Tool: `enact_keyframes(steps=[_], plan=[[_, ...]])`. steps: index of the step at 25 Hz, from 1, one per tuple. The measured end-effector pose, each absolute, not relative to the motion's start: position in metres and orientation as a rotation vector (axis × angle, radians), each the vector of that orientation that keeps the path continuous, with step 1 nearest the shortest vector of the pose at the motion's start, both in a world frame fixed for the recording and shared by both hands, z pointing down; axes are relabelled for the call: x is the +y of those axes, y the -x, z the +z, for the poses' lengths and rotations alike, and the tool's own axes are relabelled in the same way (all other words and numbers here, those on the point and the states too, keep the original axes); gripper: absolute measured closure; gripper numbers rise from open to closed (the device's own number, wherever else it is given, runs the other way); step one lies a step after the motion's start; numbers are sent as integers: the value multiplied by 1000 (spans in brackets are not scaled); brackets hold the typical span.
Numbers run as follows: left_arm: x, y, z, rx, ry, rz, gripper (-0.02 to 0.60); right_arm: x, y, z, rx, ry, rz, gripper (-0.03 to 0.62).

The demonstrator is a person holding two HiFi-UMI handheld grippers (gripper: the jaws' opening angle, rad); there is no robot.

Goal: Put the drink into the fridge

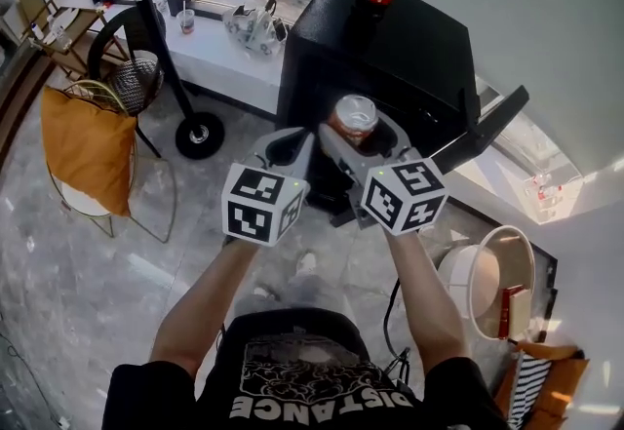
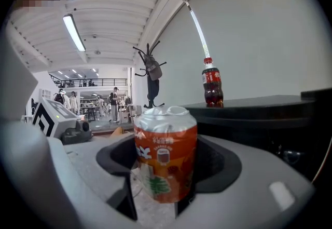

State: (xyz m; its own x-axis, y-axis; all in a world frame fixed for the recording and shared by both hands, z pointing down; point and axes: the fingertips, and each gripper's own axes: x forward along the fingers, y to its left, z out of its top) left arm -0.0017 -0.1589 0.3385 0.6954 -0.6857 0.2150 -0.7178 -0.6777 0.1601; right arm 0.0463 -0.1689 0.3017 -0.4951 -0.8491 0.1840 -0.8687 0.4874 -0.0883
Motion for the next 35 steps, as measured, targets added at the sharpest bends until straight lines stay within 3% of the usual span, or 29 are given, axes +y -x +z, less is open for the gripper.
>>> enact_keyframes(steps=[12, 35], plan=[[-189, -46, 430, -1083, -2682, 244, 577, -200, -88, 402, -2561, -1579, 293, 261], [-281, -56, 558, -1227, -2564, 206, 577, -311, -112, 567, -2545, -1549, 289, 261]])
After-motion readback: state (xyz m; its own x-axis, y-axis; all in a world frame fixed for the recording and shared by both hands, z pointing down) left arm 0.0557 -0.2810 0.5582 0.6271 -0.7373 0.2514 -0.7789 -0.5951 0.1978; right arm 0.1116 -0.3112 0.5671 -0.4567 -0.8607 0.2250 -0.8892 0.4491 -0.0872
